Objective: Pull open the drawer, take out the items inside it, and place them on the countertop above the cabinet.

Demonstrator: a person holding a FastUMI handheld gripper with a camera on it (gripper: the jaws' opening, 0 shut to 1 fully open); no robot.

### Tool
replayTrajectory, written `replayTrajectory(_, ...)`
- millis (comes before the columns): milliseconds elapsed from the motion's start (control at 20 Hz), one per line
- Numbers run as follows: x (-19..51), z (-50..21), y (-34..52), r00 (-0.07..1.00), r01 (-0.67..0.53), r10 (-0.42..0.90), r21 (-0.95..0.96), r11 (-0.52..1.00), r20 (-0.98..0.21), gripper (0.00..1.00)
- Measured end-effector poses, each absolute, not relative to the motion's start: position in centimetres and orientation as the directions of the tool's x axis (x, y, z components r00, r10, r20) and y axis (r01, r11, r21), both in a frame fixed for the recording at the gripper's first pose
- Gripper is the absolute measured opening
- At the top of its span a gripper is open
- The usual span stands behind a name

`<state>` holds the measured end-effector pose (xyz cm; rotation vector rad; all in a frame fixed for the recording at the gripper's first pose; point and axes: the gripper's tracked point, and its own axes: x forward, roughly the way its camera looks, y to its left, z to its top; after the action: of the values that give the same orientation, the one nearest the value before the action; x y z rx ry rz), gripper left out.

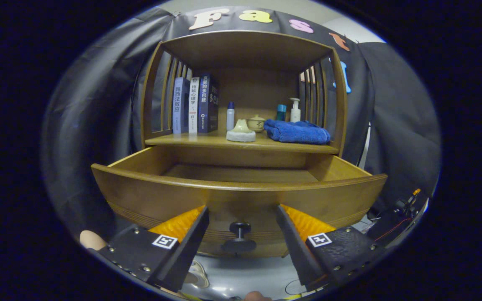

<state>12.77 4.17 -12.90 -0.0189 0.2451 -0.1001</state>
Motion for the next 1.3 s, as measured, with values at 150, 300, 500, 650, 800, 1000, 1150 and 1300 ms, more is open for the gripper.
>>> replayTrajectory(150, 14.2, -13.2, 4.1, 0.962, 0.103, -0.106, -0.025, 0.994, -0.252, 0.97)
replayTrajectory(300, 15.6, -12.8, 4.0, 0.964, 0.103, -0.103, -0.015, 0.995, -0.245, 0.98)
replayTrajectory(500, 17.3, -12.9, 3.9, 0.966, 0.103, -0.108, -0.033, 0.994, -0.236, 0.97)
replayTrajectory(650, 18.5, -12.8, 3.9, 0.968, 0.108, -0.115, -0.045, 0.993, -0.224, 0.98)
replayTrajectory(800, 19.4, -12.7, 3.8, 0.972, 0.104, -0.116, -0.069, 0.992, -0.203, 0.98)
replayTrajectory(1000, 20.5, -12.8, 3.8, 0.974, 0.106, -0.118, -0.071, 0.992, -0.193, 0.98)
replayTrajectory(1150, 21.8, -12.8, 3.8, 0.975, 0.109, -0.121, -0.073, 0.991, -0.185, 0.98)
replayTrajectory(1300, 22.7, -12.8, 3.7, 0.978, 0.109, -0.121, -0.077, 0.991, -0.17, 0.98)
